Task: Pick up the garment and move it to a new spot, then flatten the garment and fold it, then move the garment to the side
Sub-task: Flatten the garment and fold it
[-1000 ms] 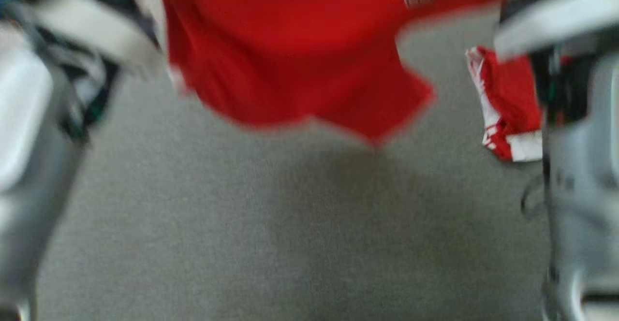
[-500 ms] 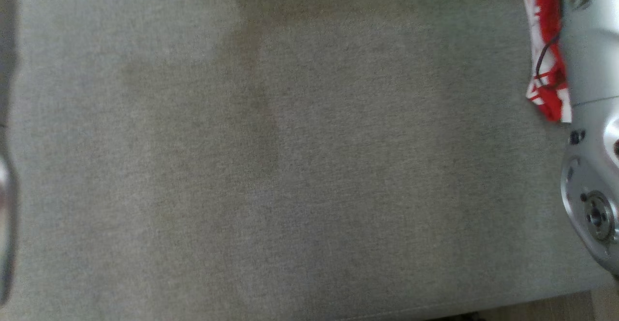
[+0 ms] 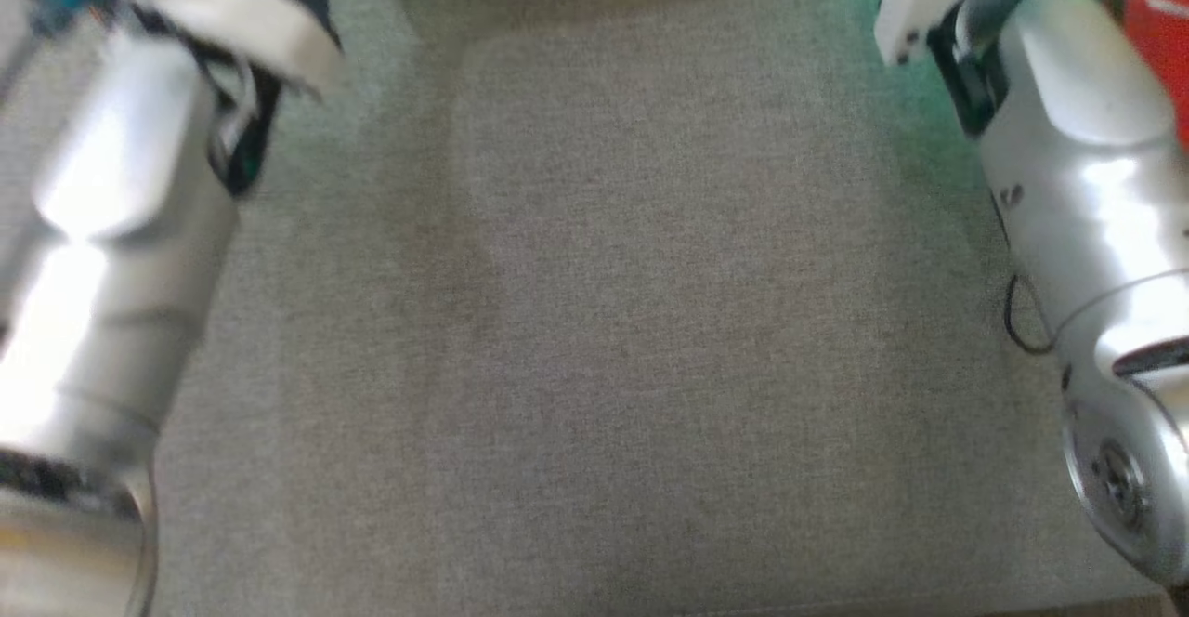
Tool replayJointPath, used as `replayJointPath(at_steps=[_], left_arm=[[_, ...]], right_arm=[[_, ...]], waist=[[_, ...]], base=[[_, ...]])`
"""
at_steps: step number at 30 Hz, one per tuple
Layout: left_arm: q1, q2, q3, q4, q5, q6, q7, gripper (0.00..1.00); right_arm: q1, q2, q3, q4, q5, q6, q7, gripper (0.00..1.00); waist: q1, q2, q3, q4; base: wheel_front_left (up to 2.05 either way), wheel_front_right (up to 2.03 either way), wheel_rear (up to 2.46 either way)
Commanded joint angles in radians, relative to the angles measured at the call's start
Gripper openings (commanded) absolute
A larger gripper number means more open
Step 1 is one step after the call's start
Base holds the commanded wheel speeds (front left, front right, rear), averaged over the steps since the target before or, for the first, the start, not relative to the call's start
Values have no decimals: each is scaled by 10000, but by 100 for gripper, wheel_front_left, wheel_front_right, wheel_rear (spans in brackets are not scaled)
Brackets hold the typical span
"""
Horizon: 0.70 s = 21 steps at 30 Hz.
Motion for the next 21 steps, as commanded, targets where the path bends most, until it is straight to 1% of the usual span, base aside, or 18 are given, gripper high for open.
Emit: replayJointPath(at_steps=[1, 7, 13, 15, 16, 18, 19, 21], left_arm=[[143, 599, 192, -490, -55, 21, -91, 0], [2063, 953, -197, -1384, 66, 21, -93, 0], [3792, 1125, -470, -2036, 255, 20, -94, 0], [4342, 1149, -437, -2239, 339, 20, -94, 0], [5238, 1133, -339, -2564, 431, 86, -94, 0], [5856, 1111, -300, -2803, 493, 173, -94, 0], [6499, 1056, -236, -3098, 481, 257, -94, 0], [7115, 1030, -215, -3412, 500, 385, -94, 0]], right_arm=[[166, 18, 246, -100, 58, 31, 80, 0], [1133, -296, 1279, 276, 791, 31, 321, 0], [2502, -545, 2420, 10, 2033, 31, 508, 0], [3035, -684, 2736, -318, 2597, 31, 580, 0], [3892, -985, 3232, -1017, 3423, 31, 758, 0], [4522, -1231, 3529, -1591, 3972, 31, 904, 0], [5238, -1473, 3760, -2236, 4531, 31, 1075, 0], [6009, -1767, 3923, -2922, 5044, 31, 1268, 0]], waist=[[1, 0, -399, 125], [1, 0, -1543, 245], [1, 0, -2725, 243], [1, 0, -3114, 235], [1, 0, -3697, 206], [1, 0, -4100, 185], [1, 0, -4516, 160], [1, 0, -4897, 144]], base=[[0, 0, 0], [0, 0, 0], [0, 0, 0], [0, 0, 0], [0, 0, 0], [0, 0, 0], [0, 0, 0], [0, 0, 0]])
